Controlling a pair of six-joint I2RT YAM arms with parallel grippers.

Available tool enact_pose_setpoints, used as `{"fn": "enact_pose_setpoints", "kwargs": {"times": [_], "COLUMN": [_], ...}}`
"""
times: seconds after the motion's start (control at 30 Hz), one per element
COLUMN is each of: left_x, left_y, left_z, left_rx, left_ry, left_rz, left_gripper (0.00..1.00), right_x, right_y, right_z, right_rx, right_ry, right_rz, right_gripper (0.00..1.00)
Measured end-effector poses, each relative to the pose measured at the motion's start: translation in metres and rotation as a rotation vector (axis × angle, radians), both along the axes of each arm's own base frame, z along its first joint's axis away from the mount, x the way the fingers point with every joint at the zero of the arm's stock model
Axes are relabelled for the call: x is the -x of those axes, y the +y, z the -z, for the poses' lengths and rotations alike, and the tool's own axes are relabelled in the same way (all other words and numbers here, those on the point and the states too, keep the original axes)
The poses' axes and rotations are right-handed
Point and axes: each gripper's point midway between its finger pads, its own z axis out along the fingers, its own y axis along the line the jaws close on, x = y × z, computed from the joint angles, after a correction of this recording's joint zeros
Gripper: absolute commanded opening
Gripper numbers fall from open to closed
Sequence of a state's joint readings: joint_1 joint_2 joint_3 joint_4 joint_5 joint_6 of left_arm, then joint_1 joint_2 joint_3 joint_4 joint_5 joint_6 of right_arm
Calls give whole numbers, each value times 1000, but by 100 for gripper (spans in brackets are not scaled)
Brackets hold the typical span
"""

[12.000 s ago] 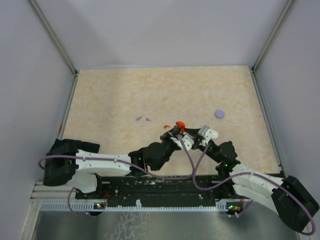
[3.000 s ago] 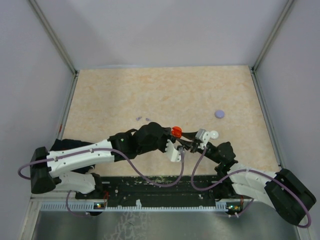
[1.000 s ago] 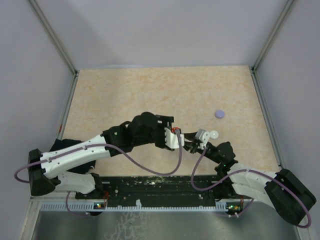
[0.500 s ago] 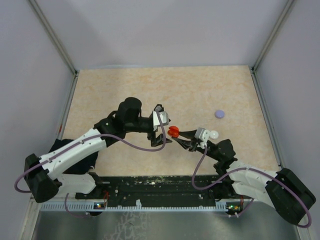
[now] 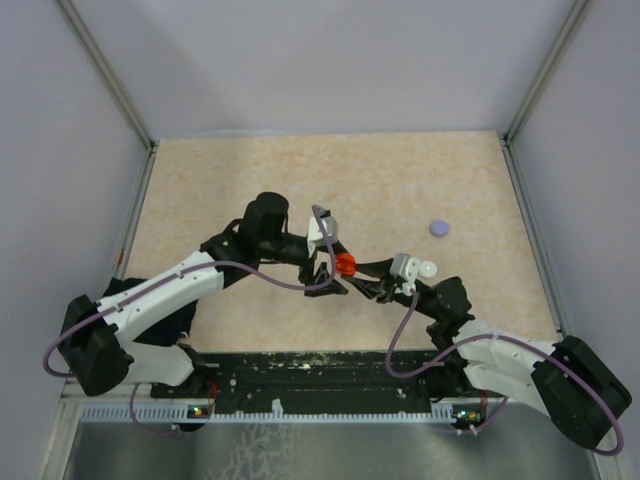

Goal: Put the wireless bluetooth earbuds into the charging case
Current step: Close the charging case, then place the charging case at the center of the board.

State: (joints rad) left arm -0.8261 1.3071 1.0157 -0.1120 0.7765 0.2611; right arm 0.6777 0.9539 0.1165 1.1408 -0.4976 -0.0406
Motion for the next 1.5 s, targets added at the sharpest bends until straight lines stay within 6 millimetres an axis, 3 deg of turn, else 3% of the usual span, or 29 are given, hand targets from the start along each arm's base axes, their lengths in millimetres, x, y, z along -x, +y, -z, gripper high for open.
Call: {"fn": "enact_pose_setpoints", "kwargs": {"times": [0.6,0.83,1.0,1.13,1.3,1.5], "left_x": [12,6,-34,-74,-127,-159], "left_y": [4,11,23,44,91,143], "left_z": [-11,-20,-28,-32,-33,-48], "left_rx": [52,69,61,60,69,124], "left_ry": [-12,-43,-62,-53,-2,16], "left_rz": [52,-19,-275,-510,-814,-1046], "left_gripper": [92,96,98,98,99,100], "right_x": [-8,-17,-26,-35,-46,-51], "right_y": [-3,-7,-12,-25,-50,-89], "right_z": [9,26,45,63,94,129], "right_rx": [10,21,30,14,-16,-70], "right_ry": [63,197,368,535,775,1039], "right_rz": [49,98,160,234,350,532], "right_gripper": [0,0,0,0,0,0]}}
